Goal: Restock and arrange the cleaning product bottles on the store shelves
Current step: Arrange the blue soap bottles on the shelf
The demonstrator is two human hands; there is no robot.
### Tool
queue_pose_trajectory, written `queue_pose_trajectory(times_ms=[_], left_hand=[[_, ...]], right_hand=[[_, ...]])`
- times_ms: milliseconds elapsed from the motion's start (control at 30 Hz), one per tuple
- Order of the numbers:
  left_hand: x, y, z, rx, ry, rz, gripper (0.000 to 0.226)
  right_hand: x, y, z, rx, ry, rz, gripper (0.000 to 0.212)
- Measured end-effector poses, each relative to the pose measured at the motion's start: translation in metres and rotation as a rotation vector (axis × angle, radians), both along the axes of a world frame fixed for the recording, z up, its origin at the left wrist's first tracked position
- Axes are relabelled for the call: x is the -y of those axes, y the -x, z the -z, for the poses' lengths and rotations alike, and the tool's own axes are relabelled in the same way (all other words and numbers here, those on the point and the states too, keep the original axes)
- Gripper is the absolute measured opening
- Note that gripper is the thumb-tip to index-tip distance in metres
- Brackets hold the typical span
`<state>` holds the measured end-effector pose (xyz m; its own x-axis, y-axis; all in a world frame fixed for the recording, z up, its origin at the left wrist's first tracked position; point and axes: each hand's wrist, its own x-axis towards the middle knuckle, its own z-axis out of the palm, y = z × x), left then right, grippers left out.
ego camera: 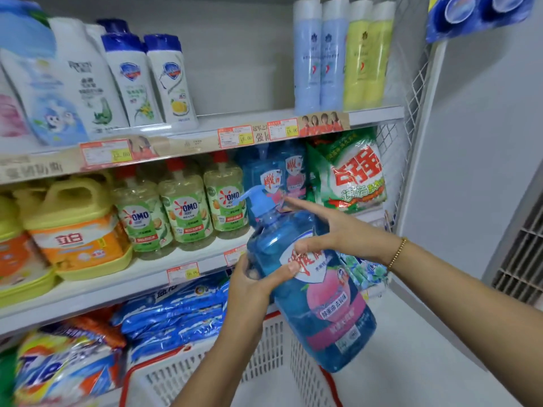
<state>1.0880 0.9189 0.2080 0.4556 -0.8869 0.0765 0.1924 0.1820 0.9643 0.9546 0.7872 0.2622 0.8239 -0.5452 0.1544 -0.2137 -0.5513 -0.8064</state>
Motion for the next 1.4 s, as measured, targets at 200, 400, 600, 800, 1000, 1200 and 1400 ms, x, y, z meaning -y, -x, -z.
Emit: queue_pose_trajectory(times_ms=[200, 400, 600, 800, 1000, 1200, 1400], left_hand=[[-0.026, 0.002, 0.009, -0.019, -0.074, -0.034, 0.056], [-0.036, -0.015, -0.003, -0.076, -0.070, -0.114, 0.050], [-0.026, -0.032, -0.033, -0.151, 0.066, -0.237, 0.059], [-0.027, -0.043, -0.042, -0.080, 0.113, -0.139, 0.073], [-0.020, -0.046, -0.040, 0.063, 0.234, 0.123, 0.085], [-0.016, -0.043, -0.039, 0.151, 0.267, 0.082, 0.095], [-0.003, -0.033, -0.055, 0.088, 0.351, -0.200, 0.093]], right_hand=[[-0.022, 0.018, 0.048, -0.007, -0.524, -0.119, 0.081], [-0.042, 0.036, 0.094, 0.032, -0.781, -0.162, 0.094], [-0.066, 0.003, 0.103, 0.716, -1.086, -0.045, 0.093], [-0.075, -0.013, 0.076, 0.906, -1.160, -0.023, 0.069], [-0.085, -0.013, 0.055, 0.760, -1.422, -0.130, 0.048], [-0.075, -0.014, 0.058, 0.610, -1.449, -0.257, 0.064], [-0.074, -0.005, 0.045, 0.633, -0.812, -0.081, 0.087]])
